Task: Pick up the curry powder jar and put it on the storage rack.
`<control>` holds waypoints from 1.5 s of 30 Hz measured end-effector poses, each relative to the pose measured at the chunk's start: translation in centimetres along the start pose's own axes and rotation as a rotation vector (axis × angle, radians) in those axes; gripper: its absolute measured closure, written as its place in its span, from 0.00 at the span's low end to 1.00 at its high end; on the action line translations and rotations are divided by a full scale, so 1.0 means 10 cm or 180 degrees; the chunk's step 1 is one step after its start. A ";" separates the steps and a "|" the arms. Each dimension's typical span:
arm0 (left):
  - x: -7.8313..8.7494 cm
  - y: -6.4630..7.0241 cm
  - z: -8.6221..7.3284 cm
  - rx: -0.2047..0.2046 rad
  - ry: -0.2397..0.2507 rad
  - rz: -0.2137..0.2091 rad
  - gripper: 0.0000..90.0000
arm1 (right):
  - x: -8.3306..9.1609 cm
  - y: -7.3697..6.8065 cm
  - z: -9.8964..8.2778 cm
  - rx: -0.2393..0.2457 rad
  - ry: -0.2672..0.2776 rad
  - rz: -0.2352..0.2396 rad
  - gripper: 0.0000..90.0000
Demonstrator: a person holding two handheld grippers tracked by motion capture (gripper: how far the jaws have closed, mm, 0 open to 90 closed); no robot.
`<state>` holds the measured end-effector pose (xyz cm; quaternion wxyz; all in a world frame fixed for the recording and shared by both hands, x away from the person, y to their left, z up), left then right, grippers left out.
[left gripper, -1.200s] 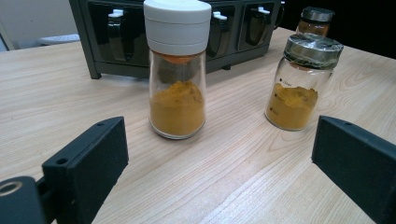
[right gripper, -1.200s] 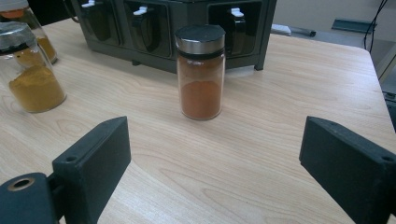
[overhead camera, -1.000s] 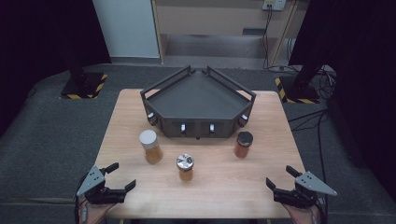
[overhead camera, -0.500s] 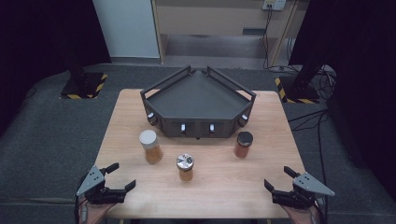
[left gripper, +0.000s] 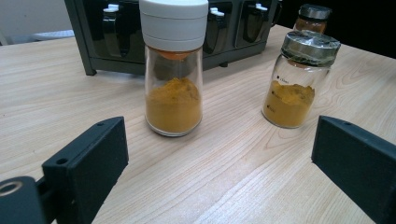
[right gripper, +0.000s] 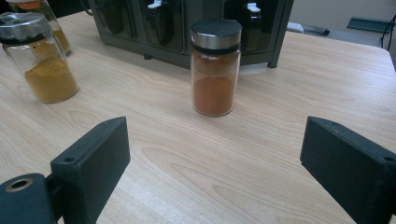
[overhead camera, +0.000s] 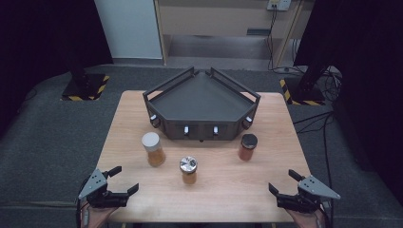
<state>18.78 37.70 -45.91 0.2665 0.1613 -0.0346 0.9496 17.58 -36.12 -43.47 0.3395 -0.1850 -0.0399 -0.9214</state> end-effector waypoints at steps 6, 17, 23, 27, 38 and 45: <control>0.00 -0.01 0.00 0.0031 0.0002 -0.0004 0.03 | -0.01 0.00 0.00 0.0000 -0.0007 -0.0004 0.09; 0.00 0.00 0.01 0.0025 -0.0013 0.0010 0.03 | 0.00 0.01 0.00 -0.0003 -0.0010 0.0014 0.09; 0.00 0.01 0.02 0.0021 -0.0032 0.0016 0.03 | 0.00 0.00 0.00 0.0000 -0.0010 0.0022 0.09; 0.00 0.02 0.03 0.0017 -0.0016 0.0029 0.03 | 0.00 0.01 0.00 -0.0008 -0.0010 0.0030 0.09; 0.00 0.04 0.13 0.0030 0.0037 0.0001 0.04 | 0.00 0.01 0.00 -0.0007 -0.0006 0.0038 0.09; -0.03 0.02 0.25 -0.0018 0.0017 -0.0048 0.04 | 0.00 0.01 0.00 -0.0018 -0.0009 0.0032 0.09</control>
Point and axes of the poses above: each handheld gripper's, and its own axes: x roughly backward along the jaws, z roughly out of its top, y roughly to its right, the point moved 2 cm from there along -x, roughly forward along the jaws, and after that the axes turned 9 degrees about z, right-handed, at the moved point
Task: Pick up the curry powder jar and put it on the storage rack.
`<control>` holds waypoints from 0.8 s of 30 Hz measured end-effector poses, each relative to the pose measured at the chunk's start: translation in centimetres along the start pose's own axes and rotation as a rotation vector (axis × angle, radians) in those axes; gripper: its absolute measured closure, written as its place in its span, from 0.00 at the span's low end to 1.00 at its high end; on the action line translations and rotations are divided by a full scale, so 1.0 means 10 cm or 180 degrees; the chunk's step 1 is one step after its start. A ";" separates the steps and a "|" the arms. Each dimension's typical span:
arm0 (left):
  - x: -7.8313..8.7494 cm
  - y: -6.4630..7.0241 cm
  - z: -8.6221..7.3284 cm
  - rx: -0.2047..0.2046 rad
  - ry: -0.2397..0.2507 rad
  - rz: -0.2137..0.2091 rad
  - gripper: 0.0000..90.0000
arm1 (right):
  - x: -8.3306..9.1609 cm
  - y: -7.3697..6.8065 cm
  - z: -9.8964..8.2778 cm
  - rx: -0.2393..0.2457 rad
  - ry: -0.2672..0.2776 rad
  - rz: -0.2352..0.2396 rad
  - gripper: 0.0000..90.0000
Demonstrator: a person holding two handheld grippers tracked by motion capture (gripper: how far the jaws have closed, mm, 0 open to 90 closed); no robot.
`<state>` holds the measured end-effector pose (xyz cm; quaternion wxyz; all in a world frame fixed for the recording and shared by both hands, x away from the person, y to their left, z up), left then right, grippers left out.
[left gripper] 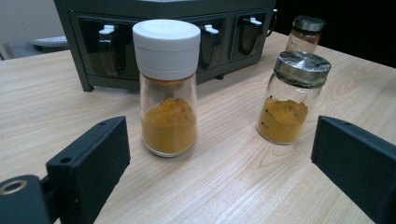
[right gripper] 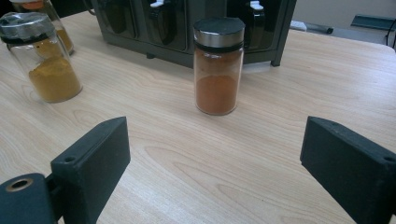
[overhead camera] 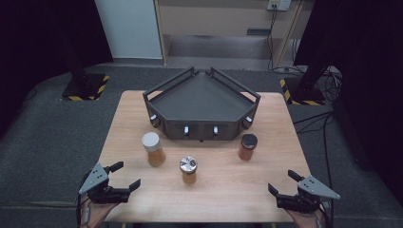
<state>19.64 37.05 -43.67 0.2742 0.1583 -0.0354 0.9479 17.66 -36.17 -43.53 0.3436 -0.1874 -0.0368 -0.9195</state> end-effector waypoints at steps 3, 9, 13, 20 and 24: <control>-0.01 -0.01 0.04 -0.0017 -0.0003 -0.0024 0.04 | 0.00 0.00 0.00 0.0000 -0.0005 -0.0002 0.09; -0.03 -0.04 0.13 -0.0054 -0.0017 -0.0068 0.05 | 0.00 0.00 0.00 -0.0003 -0.0002 -0.0005 0.09; -0.04 -0.06 0.21 -0.0100 -0.0027 -0.0074 0.05 | 0.00 0.00 0.00 0.0001 0.0003 -0.0004 0.09; -0.07 -0.11 0.32 -0.0135 -0.0033 -0.0123 0.06 | 0.00 0.00 0.00 -0.0001 0.0002 -0.0003 0.09; -0.13 -0.15 0.38 -0.0163 -0.0050 -0.0142 0.06 | 0.00 0.00 0.00 -0.0004 -0.0003 -0.0004 0.09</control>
Point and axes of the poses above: each handheld gripper's, and its own axes: x roughly backward along the jaws, z roughly out of its top, y roughly to its right, the point moved 2 cm from there along -x, roughly forward along the jaws, and after that the axes turned 9 degrees about z, right-handed, at the moved point
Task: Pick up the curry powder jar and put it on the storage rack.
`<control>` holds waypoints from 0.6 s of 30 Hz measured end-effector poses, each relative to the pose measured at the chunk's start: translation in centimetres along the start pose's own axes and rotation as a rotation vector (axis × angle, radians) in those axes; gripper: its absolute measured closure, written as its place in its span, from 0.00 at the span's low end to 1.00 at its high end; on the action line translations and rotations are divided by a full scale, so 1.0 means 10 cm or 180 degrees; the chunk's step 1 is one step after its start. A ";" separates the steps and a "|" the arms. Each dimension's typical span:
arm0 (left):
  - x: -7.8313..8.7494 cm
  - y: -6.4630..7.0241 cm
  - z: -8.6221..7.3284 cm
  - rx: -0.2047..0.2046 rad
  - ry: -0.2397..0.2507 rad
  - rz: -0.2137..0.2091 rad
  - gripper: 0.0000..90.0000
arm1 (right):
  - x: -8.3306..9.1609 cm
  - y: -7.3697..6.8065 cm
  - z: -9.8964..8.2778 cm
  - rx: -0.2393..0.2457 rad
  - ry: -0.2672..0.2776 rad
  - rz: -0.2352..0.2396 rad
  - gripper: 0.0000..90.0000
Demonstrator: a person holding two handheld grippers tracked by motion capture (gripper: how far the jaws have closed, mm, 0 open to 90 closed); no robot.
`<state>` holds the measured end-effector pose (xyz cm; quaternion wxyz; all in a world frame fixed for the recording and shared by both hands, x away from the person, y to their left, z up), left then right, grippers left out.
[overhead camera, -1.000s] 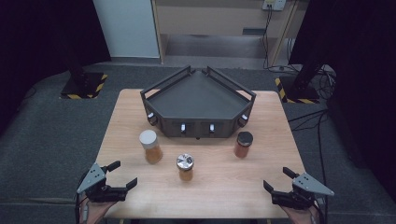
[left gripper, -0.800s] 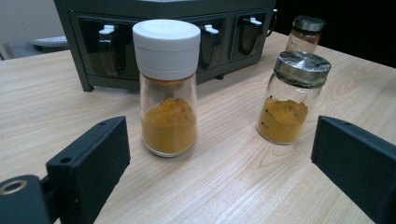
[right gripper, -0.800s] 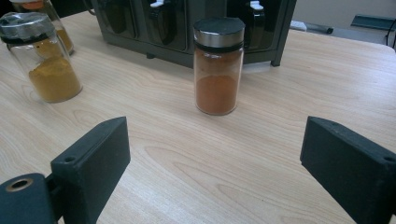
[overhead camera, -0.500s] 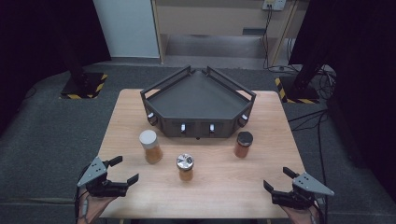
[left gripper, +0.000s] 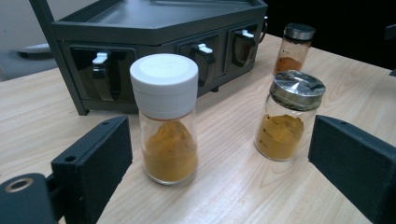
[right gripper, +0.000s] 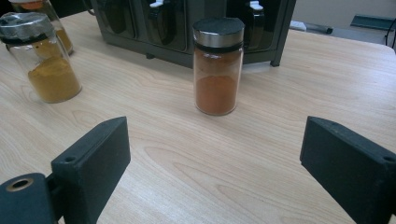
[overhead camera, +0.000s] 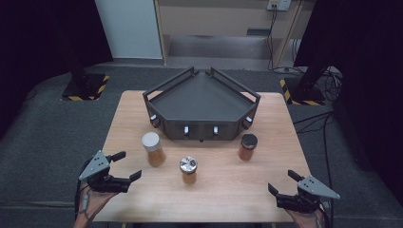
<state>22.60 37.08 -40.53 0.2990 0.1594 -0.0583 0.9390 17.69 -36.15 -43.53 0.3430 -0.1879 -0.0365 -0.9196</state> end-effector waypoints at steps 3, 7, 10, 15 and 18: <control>-0.05 -0.04 0.03 0.0009 -0.0005 0.0000 0.06 | 0.00 0.00 0.00 -0.0005 -0.0005 0.0004 0.09; -0.10 -0.07 0.09 -0.0035 -0.0014 -0.0006 0.06 | 0.00 0.00 0.00 -0.0008 -0.0003 0.0000 0.09; -0.13 -0.12 0.13 -0.0025 -0.0005 -0.0026 0.06 | 0.00 0.00 0.00 -0.0006 -0.0002 0.0001 0.10; -0.20 -0.21 0.19 0.0007 -0.0030 -0.0056 0.06 | 0.00 0.00 0.00 -0.0005 -0.0002 -0.0002 0.10; -0.24 -0.23 0.24 -0.0010 -0.0053 -0.0076 0.06 | 0.00 0.00 0.00 -0.0005 -0.0002 -0.0001 0.10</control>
Point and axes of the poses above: each handheld gripper's, and its own axes: x roughly backward along the jaws, z roughly out of its top, y roughly to its right, the point moved 2 cm from there along -x, roughly forward along the jaws, and after that the axes turned 9 degrees about z, right-handed, at the moved point
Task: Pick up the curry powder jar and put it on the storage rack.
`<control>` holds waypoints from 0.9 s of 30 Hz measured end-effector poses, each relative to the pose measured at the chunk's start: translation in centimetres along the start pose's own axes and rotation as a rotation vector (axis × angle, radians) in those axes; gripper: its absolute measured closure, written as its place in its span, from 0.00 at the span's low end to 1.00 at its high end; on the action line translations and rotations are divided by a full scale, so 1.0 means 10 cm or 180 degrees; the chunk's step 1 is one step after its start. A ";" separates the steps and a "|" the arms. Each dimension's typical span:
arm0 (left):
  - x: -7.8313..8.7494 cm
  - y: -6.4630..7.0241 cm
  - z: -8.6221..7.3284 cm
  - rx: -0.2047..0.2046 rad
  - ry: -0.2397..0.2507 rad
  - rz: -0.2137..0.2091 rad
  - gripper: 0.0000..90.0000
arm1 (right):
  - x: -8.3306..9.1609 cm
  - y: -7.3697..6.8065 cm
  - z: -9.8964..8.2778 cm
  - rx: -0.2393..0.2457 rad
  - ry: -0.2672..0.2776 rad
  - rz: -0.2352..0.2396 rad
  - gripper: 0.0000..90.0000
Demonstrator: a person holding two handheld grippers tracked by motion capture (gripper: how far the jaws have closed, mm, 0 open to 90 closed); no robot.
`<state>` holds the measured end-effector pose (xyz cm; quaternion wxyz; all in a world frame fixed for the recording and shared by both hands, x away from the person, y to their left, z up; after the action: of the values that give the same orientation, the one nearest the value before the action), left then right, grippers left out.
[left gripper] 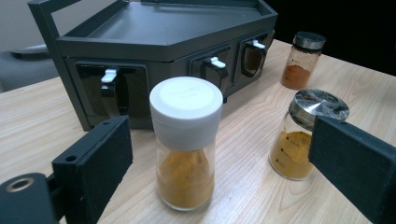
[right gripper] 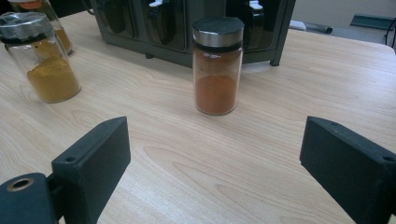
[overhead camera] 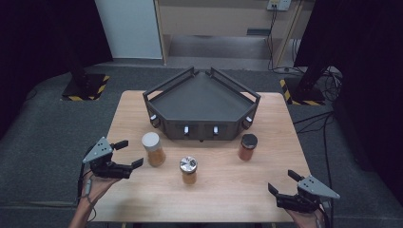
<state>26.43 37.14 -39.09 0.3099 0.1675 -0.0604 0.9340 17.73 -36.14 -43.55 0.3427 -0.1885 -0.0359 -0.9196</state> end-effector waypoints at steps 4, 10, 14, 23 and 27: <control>-0.05 -0.02 0.06 -0.0026 -0.0028 -0.0017 0.06 | 0.00 0.00 0.00 -0.0005 0.0005 -0.0001 0.10; -0.14 -0.06 0.13 -0.0007 -0.0058 -0.0050 0.06 | 0.00 0.00 0.00 -0.0002 0.0004 0.0000 0.10; -0.23 -0.07 0.19 -0.0041 -0.0130 -0.0084 0.06 | 0.00 0.00 0.00 -0.0003 0.0006 0.0000 0.10; -0.39 -0.14 0.18 0.0063 -0.0184 -0.0093 0.06 | 0.00 0.01 0.00 -0.0001 0.0002 0.0008 0.10; -0.48 -0.15 0.21 0.0059 -0.0219 -0.0103 0.07 | 0.00 0.00 0.00 -0.0004 0.0005 0.0004 0.10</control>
<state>31.56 35.23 -38.80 0.3211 0.2032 -0.0596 0.9231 17.75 -36.16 -43.56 0.3432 -0.1881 -0.0350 -0.9196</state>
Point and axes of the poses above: each handheld gripper's, and its own axes: x roughly backward along the jaws, z roughly out of its top, y roughly to its right, the point moved 2 cm from there along -x, roughly forward along the jaws, and after that the axes turned 9 degrees about z, right-handed, at the moved point
